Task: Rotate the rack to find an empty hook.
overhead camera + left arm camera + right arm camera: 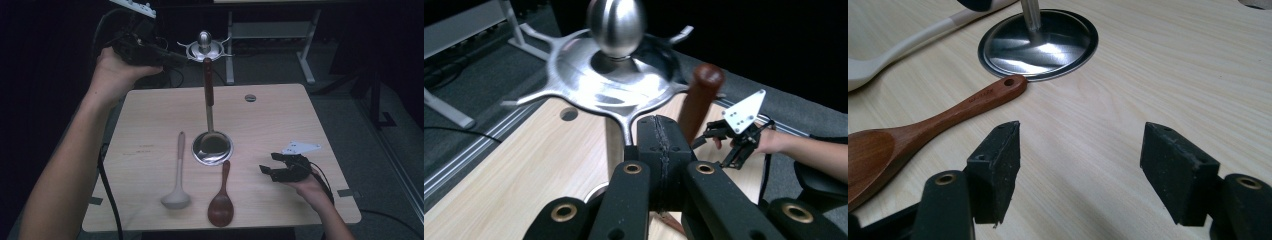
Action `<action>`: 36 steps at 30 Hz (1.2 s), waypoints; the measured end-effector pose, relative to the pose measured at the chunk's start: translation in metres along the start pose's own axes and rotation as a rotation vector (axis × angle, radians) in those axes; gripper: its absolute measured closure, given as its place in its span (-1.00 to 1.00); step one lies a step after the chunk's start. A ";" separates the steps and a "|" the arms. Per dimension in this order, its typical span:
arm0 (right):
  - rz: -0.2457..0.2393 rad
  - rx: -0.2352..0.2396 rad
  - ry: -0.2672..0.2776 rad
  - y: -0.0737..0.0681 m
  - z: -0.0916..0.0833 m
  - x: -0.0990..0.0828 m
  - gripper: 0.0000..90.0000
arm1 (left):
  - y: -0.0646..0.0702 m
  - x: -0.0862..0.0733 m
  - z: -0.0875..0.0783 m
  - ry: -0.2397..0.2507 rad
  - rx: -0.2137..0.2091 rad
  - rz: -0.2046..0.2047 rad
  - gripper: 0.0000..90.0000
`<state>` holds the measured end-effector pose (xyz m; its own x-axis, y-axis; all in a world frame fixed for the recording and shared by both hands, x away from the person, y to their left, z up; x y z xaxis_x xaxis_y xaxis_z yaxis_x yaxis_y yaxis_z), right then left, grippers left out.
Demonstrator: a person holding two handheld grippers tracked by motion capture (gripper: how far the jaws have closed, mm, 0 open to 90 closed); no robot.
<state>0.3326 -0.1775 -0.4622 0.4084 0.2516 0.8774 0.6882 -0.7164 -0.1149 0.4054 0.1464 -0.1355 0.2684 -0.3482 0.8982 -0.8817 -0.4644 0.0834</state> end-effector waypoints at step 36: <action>0.001 0.003 -0.011 0.001 0.001 -0.001 -0.28 | -0.055 0.010 0.012 0.040 0.086 -0.050 1.00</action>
<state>0.3334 -0.1780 -0.4640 0.4153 0.2578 0.8724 0.6896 -0.7147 -0.1171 0.4612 0.1585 -0.1364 0.2937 -0.2913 0.9104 -0.8309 -0.5487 0.0925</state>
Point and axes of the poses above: each handheld gripper's, and its own axes: z roughly forward along the jaws, x roughly out of its top, y roughly to its right, the point moved 5 cm from there along z, roughly forward along the jaws, and after that the axes turned 9 degrees about y, right-handed, at the moved point
